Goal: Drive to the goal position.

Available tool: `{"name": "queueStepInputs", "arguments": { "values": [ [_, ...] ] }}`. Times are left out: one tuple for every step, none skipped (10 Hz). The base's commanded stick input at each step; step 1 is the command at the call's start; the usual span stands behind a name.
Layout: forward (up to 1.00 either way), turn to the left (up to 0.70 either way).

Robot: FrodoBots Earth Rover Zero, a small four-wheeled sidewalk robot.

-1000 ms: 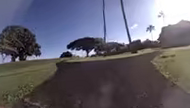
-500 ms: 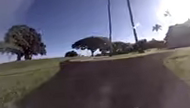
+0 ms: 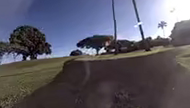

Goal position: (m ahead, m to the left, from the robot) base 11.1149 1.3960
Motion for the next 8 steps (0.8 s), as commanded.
{"name": "queueStepInputs", "arguments": {
  "values": [
    [0.7, 0.0],
    [0.7, 0.0],
    [0.7, 0.0],
    [0.7, 0.0],
    [0.7, 0.0],
    [0.7, 0.0],
    [0.7, 0.0],
    [0.7, 0.0]
  ]
}}
